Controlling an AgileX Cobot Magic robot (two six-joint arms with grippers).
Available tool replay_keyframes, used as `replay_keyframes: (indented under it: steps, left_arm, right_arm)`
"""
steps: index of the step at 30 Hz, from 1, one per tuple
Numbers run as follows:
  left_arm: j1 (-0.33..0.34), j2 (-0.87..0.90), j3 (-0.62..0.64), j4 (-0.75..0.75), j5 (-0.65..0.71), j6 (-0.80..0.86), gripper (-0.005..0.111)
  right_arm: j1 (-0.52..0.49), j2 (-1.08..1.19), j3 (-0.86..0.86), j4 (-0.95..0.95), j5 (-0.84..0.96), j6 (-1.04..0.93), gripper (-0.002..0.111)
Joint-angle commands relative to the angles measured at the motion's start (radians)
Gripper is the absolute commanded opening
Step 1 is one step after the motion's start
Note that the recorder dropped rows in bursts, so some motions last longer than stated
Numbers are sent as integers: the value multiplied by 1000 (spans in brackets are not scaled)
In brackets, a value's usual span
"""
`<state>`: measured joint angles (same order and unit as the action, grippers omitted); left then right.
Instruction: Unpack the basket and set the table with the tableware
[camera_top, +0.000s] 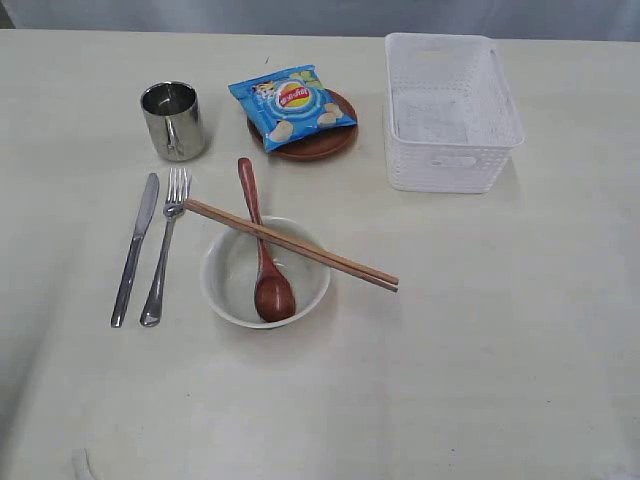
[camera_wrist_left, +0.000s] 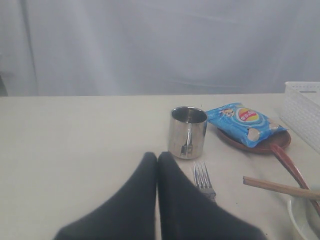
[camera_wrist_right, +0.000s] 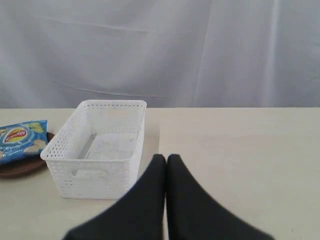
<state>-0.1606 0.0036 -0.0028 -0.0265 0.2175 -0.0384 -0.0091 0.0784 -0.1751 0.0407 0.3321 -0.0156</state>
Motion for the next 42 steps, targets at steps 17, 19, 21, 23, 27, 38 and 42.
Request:
replay_keyframes:
  steps: [17, 19, 21, 23, 27, 38, 42]
  left_arm:
    - [-1, -4, 3, -5, -6, 0, 0]
    - [-1, -4, 3, -5, -6, 0, 0]
    - [-1, -4, 3, -5, -6, 0, 0]
    - [-1, -4, 3, -5, -6, 0, 0]
    - [-1, -4, 3, -5, -6, 0, 0]
    - [-1, -4, 3, -5, -6, 0, 0]
    - [-1, -4, 3, -3, -6, 0, 0]
  right_arm:
    - [60, -78, 175, -27, -39, 38, 1]
    - [60, -78, 175, -46, 17, 38, 1]
    - [60, -78, 175, -46, 17, 38, 1]
    - [60, -78, 175, -46, 17, 38, 1]
    - [60, -78, 175, -46, 17, 38, 1]
    - [60, -78, 175, -41, 15, 38, 1]
    - [60, -78, 175, -41, 15, 38, 1]
